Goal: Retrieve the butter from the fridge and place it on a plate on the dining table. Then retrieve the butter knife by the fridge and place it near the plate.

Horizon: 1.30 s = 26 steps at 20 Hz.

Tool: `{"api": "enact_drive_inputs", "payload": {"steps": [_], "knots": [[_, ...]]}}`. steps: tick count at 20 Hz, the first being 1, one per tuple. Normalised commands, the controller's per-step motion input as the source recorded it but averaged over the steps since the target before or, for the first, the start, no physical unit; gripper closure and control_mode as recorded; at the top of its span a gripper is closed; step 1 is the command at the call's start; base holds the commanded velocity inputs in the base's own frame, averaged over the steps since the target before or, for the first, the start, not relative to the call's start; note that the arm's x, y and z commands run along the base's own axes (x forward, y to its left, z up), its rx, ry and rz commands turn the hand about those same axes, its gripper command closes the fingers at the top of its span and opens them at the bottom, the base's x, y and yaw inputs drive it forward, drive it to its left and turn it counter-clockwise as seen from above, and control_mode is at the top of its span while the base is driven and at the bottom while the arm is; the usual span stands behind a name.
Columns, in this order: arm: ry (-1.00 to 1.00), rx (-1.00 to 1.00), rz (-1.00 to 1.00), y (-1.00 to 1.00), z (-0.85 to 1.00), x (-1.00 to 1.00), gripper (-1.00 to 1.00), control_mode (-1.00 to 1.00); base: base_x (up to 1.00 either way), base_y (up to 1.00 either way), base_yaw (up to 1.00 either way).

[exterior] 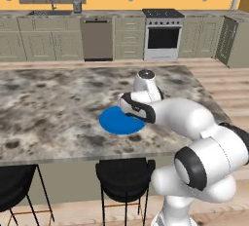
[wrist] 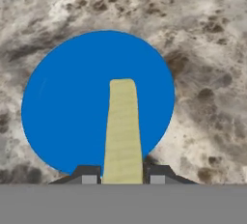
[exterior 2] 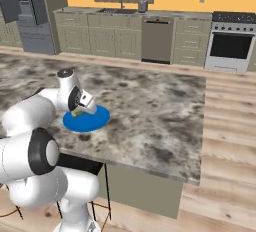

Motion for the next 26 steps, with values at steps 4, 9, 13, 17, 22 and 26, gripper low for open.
{"api": "enact_drive_inputs", "payload": {"steps": [4, 9, 13, 17, 22, 26], "knots": [[-0.02, 0.01, -0.13, 0.00, -0.26, 0.43, 1.00, -1.00, 0.00, 0.00, 0.00], [0.00, 0.00, -0.02, 0.10, -0.10, 0.21, 1.00, -1.00, 0.00, 0.00, 0.00], [0.00, 0.00, -0.01, 0.25, -0.18, 0.11, 1.00, -1.00, 0.00, 0.00, 0.00], [0.08, 0.00, -0.05, 0.25, -0.41, 0.01, 1.00, -1.00, 0.00, 0.00, 0.00], [0.05, 0.00, 0.00, 0.20, -0.58, 0.00, 1.00, -1.00, 0.00, 0.00, 0.00], [0.00, 0.02, 0.00, 0.00, -0.23, 0.00, 1.00, -1.00, 0.00, 0.00, 0.00]]}}
